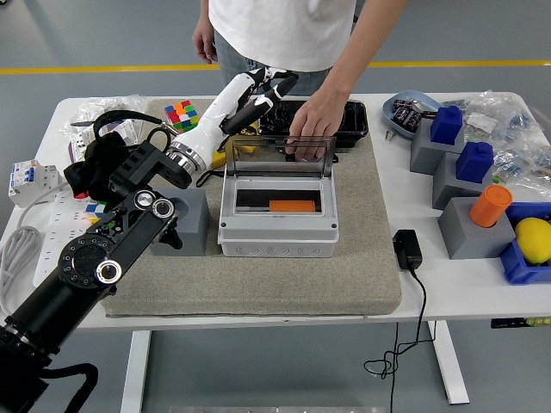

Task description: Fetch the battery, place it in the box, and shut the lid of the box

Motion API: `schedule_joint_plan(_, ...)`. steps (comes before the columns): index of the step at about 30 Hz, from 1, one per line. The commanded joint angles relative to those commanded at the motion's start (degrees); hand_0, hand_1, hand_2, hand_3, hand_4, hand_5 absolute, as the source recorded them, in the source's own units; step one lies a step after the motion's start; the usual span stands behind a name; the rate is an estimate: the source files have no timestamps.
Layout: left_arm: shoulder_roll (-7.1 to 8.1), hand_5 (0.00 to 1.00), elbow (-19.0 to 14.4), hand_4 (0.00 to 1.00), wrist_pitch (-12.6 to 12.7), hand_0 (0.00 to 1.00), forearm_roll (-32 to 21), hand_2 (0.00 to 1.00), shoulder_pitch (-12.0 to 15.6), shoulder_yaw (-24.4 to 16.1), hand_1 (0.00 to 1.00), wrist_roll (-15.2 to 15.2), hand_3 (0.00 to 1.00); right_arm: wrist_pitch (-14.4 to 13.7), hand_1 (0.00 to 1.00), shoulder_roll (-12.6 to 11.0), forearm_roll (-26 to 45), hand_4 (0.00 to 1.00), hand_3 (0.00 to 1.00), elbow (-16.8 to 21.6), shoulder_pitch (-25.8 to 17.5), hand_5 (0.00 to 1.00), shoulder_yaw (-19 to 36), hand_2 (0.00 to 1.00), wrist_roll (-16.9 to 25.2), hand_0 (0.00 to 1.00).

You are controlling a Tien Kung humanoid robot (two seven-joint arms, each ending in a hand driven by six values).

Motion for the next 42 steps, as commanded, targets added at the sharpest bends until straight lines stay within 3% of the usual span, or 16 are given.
schedule_joint_plan(9,0.00,0.998,0.91,0.998,-1.21,0.998,21.94,0.853,-0.78,2.08,0.998,0.87,0.616,-0.01,0.746,-0.06,-0.21,0.998,0.797,0.00,-0.17,0.998,0.03,0.742,-0.14,0.800)
schedule_joint_plan(10,0.00,0.998,1.35,0.998,-1.00,0.998,24.17,0.867,-0.86,1.90,0.998,0.97,0.691,-0.02,0.746,-0.08,-0.16,0.998,0.797,0.00,-0.16,0.998,-0.06,0.741,-0.14,0.800)
schedule_joint_plan(15,0.00,0.998,2.72,0.998,-0.25,0.998,36.45,0.867,-0.91,0.15,0.998,1.27,0.691,-0.09,0.746,-0.12,0.15,0.998,0.797,0.00,-0.18,0.998,-0.42,0.741,-0.08,0.800)
schedule_joint_plan(16,0.00,0.998,3.07,0.998,-0.26,0.998,37.87,0.896,-1.00,-0.22,0.998,1.42,0.785,-0.08,0.746,-0.14,0.07,0.998,0.796,0.00,-0.21,0.998,-0.37,0.741,-0.13,0.800)
schedule_joint_plan(25,0.00,0.998,5.99,0.998,-1.52,0.998,37.87,0.900,-1.41,-1.54,0.998,2.38,0.780,-0.03,0.746,-0.23,0.15,0.998,0.796,0.00,-0.16,0.998,-0.42,0.741,-0.14,0.800)
schedule_joint_plan(42,0.10,0.998,4.35,0.998,-2.12,0.998,37.87,0.871,-1.29,0.19,0.998,2.18,0.670,0.09,0.746,-0.15,0.04,0.998,0.796,0.00,-0.01,0.998,0.05,0.742,-0.10,0.801)
